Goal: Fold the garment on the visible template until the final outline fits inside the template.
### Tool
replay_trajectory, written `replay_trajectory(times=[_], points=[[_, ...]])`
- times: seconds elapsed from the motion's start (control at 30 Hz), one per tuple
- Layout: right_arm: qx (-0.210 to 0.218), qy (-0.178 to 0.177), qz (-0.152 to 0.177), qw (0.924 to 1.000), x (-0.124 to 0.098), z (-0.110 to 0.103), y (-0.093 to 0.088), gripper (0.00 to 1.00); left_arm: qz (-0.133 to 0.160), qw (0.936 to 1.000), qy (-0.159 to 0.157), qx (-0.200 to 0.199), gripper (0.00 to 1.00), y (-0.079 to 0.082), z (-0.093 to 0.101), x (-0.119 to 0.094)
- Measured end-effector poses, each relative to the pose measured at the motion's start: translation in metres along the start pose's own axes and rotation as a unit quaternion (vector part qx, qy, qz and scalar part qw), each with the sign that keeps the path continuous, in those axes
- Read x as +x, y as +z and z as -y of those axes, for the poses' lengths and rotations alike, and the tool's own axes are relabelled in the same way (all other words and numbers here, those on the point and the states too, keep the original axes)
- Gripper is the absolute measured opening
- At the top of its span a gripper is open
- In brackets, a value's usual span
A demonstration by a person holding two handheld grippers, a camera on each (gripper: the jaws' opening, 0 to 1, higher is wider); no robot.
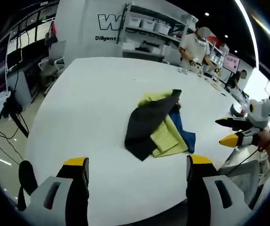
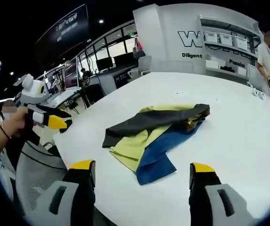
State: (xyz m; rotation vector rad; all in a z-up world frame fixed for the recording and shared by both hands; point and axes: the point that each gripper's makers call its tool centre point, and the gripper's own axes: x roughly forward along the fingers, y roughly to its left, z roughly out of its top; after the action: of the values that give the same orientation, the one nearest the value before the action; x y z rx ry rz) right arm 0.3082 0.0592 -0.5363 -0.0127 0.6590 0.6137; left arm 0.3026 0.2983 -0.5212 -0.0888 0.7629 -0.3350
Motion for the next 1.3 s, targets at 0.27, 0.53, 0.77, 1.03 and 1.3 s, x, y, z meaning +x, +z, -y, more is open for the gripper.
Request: replay_trajectory(times=[0.27, 0.53, 0.77, 1.03, 1.3], points=[[0.000, 0.013, -0.016, 0.9998, 0.017, -0.004, -0.006, 0.75, -0.022, 0.9997, 0.004, 0.013, 0.77, -0.004, -0.004, 0.020], [-0.010, 0.019, -0.034, 0.9992, 0.038, -0.006, -0.015, 0.69, -0.029, 0.9995, 0.012, 0.003, 0.73, -0.005, -0.012, 0.043], [-0.007, 0.022, -0.043, 0.9988, 0.056, -0.004, -0.020, 0.63, -0.044, 0.9987, 0.008, 0.024, 0.68, -0.007, -0.017, 0.067], [-0.001, 0.000, -0.057, 0.9984, 0.074, 0.009, -0.028, 0.58, -0.049, 0.9985, 0.006, 0.023, 0.60, -0.004, -0.020, 0.088], [0.005, -0.007, -0.068, 0.9977, 0.087, 0.010, -0.037, 0.43, -0.063, 0.9978, 0.010, 0.014, 0.56, -0.012, -0.025, 0.103]])
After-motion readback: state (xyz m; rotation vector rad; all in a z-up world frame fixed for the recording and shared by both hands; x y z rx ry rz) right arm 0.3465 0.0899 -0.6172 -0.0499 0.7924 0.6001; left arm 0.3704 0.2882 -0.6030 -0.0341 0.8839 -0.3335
